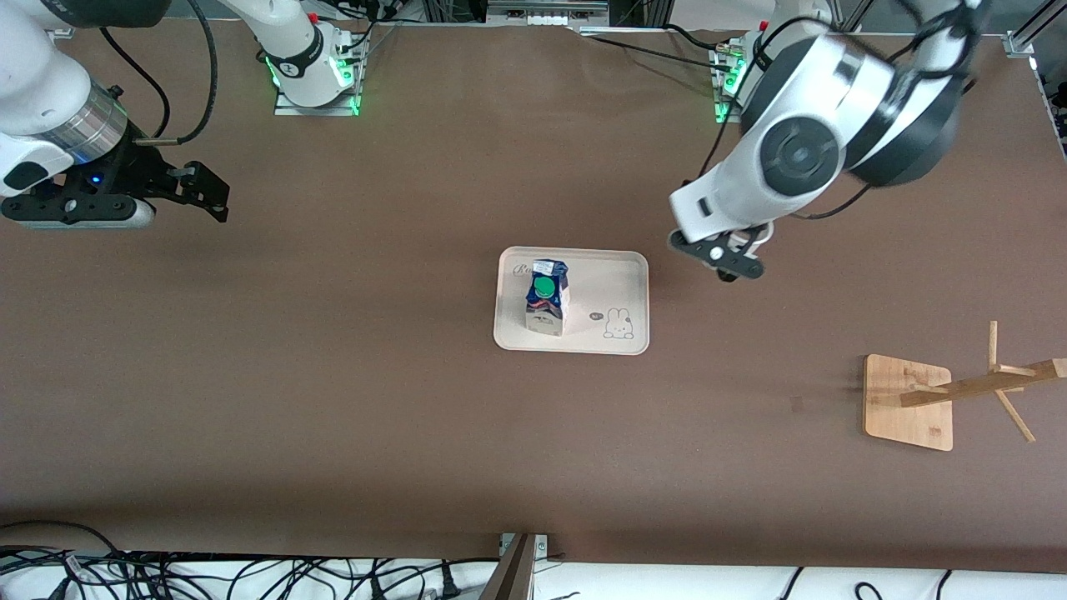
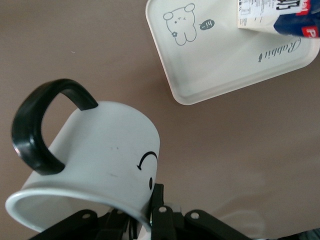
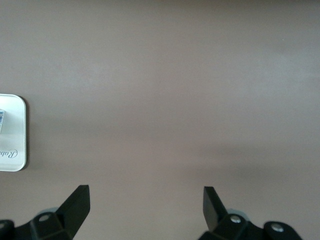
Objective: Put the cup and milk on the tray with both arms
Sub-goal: 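Carry the mug over the tray beside the milk carton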
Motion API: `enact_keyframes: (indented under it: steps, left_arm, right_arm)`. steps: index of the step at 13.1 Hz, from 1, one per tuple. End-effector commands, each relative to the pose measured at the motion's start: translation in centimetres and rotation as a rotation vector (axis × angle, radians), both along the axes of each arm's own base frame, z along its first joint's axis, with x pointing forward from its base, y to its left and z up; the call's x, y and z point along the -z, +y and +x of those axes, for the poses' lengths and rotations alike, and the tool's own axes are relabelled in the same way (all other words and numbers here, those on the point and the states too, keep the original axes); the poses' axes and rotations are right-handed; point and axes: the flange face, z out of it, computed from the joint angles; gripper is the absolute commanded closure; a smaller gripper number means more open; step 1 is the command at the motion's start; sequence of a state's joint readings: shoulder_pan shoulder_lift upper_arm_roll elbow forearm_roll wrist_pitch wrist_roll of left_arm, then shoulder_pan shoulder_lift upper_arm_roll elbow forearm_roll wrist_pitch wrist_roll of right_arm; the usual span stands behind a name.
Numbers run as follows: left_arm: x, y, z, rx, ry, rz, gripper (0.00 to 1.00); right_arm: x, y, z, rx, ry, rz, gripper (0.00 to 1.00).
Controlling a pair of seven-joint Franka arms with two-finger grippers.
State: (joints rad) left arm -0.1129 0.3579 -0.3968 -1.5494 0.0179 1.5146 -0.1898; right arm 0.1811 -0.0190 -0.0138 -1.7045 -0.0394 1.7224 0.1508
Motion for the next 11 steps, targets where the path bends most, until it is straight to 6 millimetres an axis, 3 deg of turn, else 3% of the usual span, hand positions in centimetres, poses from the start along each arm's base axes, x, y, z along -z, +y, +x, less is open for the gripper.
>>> enact_keyframes:
  steps: [1,2,7,11]
  left_arm:
    - [4.0,-1.8,4.5,-0.138,0.058,-0.021,1.0]
    - [5.3,-2.4,5.4,-0.193,0.085,-0.036,1.0]
    - [14.2,-11.9,3.4,-0.197,0.037,-0.047,1.0]
    - [16.3,-10.9,3.8,-0.208,0.034,-0.009,1.0]
  right_arm:
    - [-0.5,0.1,0.1,0.005,-0.004,0.02,0.0]
    - [-0.5,0.1,0.1,0.005,-0.004,0.02,0.0]
    - [-0.5,0.1,0.1,0.005,-0.004,0.02,0.0]
    - [-0.5,0.1,0.1,0.005,-0.004,0.02,0.0]
